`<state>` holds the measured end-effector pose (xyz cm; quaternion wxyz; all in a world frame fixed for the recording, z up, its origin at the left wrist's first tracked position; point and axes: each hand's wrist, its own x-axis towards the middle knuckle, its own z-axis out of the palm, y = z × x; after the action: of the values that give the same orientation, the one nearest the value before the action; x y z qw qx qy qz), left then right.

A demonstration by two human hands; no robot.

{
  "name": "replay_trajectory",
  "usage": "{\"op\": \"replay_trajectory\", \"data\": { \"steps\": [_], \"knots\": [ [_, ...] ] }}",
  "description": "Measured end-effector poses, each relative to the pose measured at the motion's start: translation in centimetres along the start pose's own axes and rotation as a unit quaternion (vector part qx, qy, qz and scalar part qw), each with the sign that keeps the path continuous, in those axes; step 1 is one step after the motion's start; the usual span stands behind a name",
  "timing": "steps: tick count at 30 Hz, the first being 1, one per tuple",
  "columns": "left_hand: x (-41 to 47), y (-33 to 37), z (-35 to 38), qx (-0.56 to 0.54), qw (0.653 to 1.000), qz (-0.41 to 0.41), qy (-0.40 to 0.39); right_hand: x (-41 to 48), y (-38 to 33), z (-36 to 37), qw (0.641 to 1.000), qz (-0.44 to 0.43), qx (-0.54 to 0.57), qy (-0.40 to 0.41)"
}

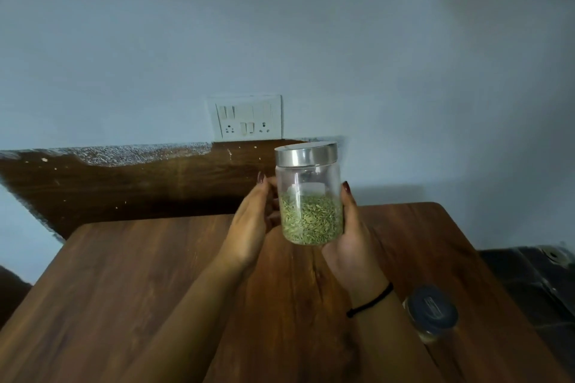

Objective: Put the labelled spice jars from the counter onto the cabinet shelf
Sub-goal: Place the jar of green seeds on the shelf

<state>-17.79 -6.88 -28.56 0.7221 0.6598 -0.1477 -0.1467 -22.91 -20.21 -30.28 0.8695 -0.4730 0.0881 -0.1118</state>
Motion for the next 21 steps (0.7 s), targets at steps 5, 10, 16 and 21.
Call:
{"op": "replay_trajectory", "data": {
  "steps": [5, 10, 16, 21],
  "knots": [
    [-1.1, 0.0, 1.1, -0.061, 0.997, -0.026, -0.033, -0.1, -1.2, 1.8, 0.999, -0.046, -0.011, -0.026],
    [-1.2, 1.1, 1.8, -0.161, 0.987, -0.003, -0.004, -0.1, -1.7, 3.1, 0.987, -0.11, -0.115, 0.014],
    [-1.7, 2.0, 1.9, -0.224, 0.975, -0.005, 0.006, 0.7, -1.4, 2.4, 0.939, -0.271, -0.208, 0.035],
    [-1.8, 2.0, 2.3, -0.238, 0.971, -0.002, 0.025, 0.8, -2.3, 1.6, 0.86, -0.361, -0.353, 0.07]
  ]
}}
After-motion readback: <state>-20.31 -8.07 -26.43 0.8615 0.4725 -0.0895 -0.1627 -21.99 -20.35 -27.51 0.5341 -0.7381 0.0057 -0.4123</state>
